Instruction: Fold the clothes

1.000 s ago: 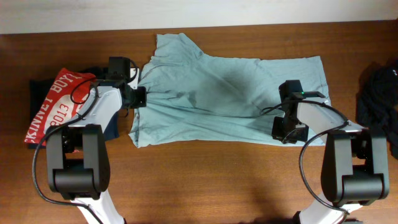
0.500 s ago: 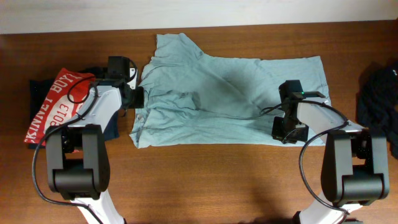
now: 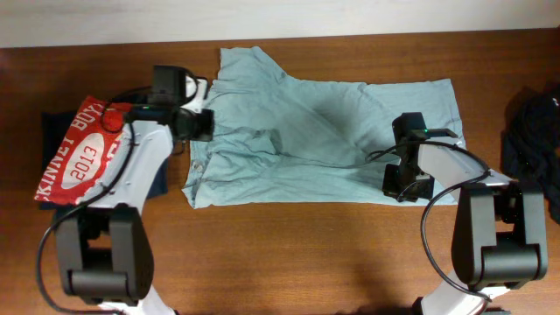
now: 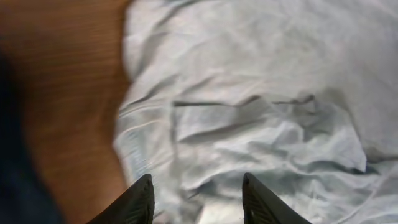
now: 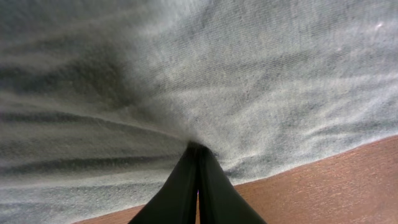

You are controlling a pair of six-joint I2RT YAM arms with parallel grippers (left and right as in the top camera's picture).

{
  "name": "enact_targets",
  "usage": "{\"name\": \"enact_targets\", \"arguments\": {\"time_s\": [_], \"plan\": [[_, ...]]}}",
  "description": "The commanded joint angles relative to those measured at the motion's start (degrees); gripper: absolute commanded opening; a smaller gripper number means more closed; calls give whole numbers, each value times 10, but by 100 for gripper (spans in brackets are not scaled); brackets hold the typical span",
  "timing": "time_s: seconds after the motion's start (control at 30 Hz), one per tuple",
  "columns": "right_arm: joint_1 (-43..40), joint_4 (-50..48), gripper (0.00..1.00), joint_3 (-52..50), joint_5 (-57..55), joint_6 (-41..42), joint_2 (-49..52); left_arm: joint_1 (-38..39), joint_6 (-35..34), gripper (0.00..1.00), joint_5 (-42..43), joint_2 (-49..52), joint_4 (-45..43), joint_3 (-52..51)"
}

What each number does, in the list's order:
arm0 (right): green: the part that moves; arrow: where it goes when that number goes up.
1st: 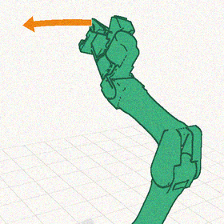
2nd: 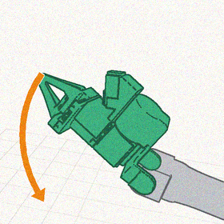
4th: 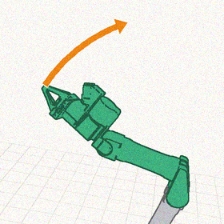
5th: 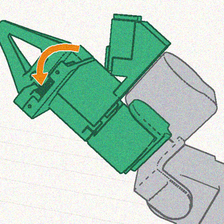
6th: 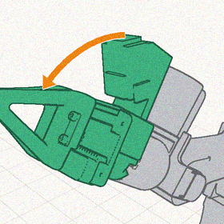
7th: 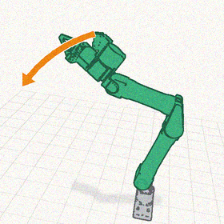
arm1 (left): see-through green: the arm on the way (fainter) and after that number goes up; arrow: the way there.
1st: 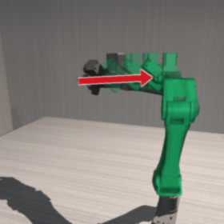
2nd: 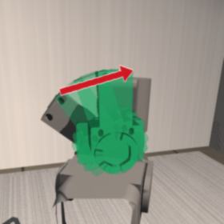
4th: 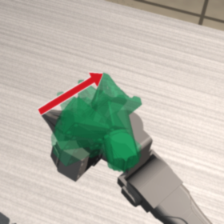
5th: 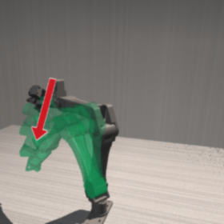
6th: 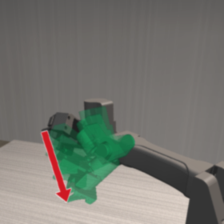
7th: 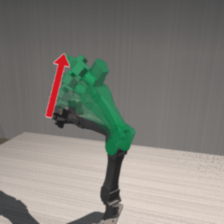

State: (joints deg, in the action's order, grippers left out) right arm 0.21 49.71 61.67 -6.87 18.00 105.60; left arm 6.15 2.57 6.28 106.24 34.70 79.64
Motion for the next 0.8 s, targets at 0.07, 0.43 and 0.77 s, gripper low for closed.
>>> {"name": "enact_targets", "arguments": {"time_s": [0.07,0.43,0.77], "plan": [[-2,-4,6,-16,-28,7,24,7,23,41,17,72,-39,2],[-2,-4,6,-16,-28,7,24,7,23,1,15,106,-61,2],[-2,-4,6,-16,-28,7,24,7,22,13,18,106,-41,2]]}}
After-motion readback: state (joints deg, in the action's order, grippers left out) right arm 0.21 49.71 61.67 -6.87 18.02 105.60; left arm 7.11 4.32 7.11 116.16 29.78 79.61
